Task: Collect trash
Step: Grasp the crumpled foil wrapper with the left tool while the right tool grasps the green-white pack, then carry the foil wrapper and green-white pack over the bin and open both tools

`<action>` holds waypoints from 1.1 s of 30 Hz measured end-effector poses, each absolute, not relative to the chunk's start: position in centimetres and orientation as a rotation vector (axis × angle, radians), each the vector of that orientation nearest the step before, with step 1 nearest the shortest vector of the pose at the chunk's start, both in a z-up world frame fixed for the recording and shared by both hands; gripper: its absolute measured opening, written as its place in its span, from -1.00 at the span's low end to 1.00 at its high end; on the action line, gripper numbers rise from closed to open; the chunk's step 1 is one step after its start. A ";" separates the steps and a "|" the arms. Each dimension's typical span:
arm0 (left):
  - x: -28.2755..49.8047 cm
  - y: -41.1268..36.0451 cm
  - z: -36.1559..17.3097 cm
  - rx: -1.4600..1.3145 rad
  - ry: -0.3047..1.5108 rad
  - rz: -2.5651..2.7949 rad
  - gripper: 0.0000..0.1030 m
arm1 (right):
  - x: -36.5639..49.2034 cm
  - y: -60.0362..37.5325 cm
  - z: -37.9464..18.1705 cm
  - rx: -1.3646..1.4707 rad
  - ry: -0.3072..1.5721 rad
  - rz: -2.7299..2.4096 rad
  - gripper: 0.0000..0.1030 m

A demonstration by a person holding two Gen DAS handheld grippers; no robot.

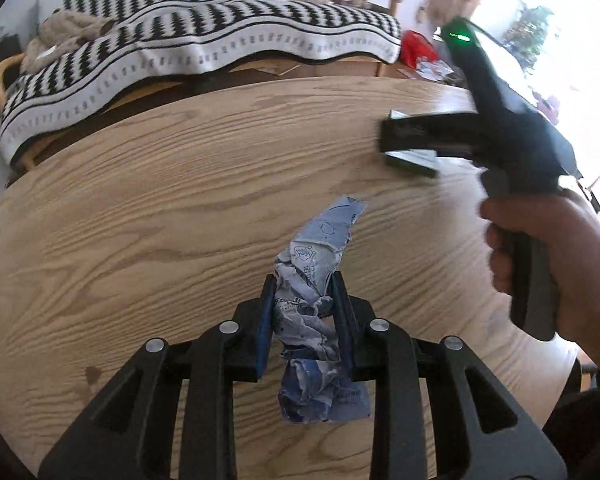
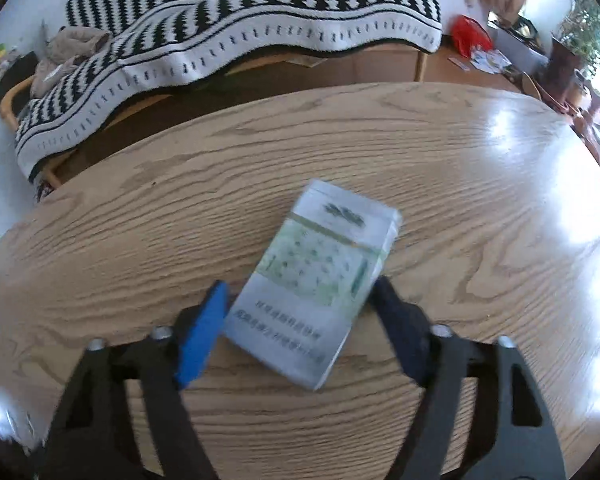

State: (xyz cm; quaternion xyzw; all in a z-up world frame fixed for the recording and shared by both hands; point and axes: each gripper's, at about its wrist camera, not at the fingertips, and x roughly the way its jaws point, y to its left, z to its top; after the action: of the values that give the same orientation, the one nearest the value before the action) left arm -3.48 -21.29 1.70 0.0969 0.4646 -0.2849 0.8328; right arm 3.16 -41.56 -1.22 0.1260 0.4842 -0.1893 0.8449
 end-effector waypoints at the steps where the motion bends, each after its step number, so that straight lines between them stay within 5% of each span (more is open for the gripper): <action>1: -3.4 -21.1 1.8 0.198 0.986 -0.595 -0.49 | 2.9 -41.7 -1.2 0.265 1.022 -0.385 0.23; 13: -7.6 -24.8 4.7 0.185 0.950 -0.643 -0.49 | -10.2 -45.4 6.9 0.249 0.919 -0.274 0.13; 23: -20.8 -35.1 8.1 0.190 0.921 -0.886 -0.49 | -36.2 -52.6 16.2 0.217 0.773 -0.414 0.14; 33: -38.2 -49.8 12.5 0.308 0.841 -1.244 -0.49 | -62.2 -59.3 16.1 0.286 0.713 -0.753 0.14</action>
State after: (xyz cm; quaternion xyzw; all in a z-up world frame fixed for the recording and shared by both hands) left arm -38.25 -49.84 12.52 0.1395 0.3804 -0.5630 0.7203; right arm -62.22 -59.27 16.05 0.1364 0.3394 -0.3587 0.8588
